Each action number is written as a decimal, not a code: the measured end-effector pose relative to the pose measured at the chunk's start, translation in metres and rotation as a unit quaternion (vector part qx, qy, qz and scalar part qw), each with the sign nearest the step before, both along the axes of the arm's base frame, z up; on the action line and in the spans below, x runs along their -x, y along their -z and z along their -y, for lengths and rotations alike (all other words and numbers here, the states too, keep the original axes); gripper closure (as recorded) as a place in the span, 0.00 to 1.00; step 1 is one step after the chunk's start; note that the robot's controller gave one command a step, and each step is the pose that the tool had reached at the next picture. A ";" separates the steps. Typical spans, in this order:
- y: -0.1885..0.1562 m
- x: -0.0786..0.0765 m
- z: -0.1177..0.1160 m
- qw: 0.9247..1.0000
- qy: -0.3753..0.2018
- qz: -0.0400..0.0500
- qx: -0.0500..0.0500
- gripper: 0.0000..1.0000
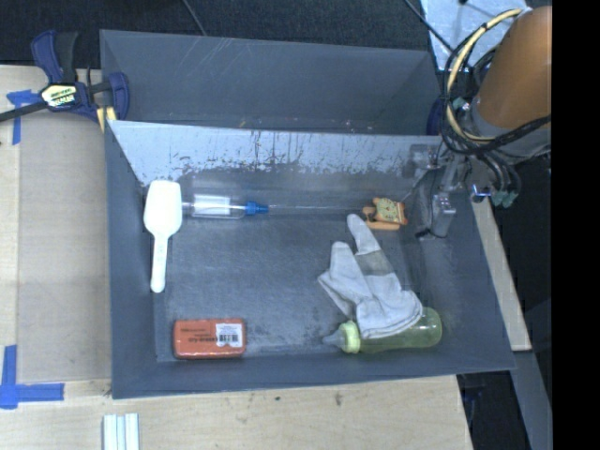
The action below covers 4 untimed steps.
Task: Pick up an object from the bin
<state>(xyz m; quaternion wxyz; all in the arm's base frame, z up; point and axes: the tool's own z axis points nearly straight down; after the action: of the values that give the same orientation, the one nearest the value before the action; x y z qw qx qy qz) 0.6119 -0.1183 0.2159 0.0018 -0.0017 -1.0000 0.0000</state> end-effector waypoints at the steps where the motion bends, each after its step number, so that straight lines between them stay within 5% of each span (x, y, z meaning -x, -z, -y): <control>1: -0.005 -0.001 -0.001 1.000 -0.001 0.004 0.001 0.00; 3: 0.102 0.011 -0.013 1.000 0.013 0.004 0.000 0.00; 4: 0.133 -0.003 -0.044 0.996 -0.087 0.004 0.000 1.00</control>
Offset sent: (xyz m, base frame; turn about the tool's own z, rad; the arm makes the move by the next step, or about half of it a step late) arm -0.0037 0.0303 -0.0899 0.0206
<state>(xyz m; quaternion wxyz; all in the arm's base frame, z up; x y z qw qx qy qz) 0.6153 -0.0739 0.0831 -0.0018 0.0850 -0.9964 0.0002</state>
